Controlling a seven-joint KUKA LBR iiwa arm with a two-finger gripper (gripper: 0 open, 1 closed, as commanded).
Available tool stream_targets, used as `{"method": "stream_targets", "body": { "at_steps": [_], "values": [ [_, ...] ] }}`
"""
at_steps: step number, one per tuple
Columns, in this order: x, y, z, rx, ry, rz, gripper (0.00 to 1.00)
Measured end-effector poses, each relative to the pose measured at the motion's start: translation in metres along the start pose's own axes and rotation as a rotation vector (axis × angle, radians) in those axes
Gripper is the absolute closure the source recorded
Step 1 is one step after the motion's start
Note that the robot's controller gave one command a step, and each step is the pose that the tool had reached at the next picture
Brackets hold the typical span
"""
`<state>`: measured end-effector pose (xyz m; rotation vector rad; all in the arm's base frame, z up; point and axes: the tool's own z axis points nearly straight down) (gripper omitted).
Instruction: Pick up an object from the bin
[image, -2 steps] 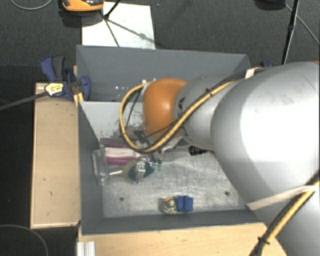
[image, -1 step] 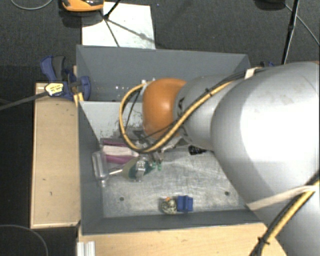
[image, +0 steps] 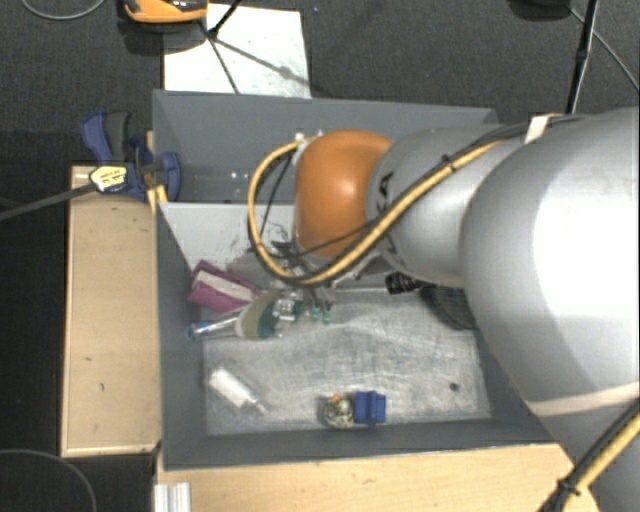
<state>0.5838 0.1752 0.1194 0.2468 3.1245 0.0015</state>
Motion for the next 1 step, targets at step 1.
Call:
{"method": "stream_targets", "body": {
  "at_steps": [1],
  "values": [
    [-0.0028, 0.0007, -0.0858, -0.003, -0.002, -0.003, 1.0]
  ]
}}
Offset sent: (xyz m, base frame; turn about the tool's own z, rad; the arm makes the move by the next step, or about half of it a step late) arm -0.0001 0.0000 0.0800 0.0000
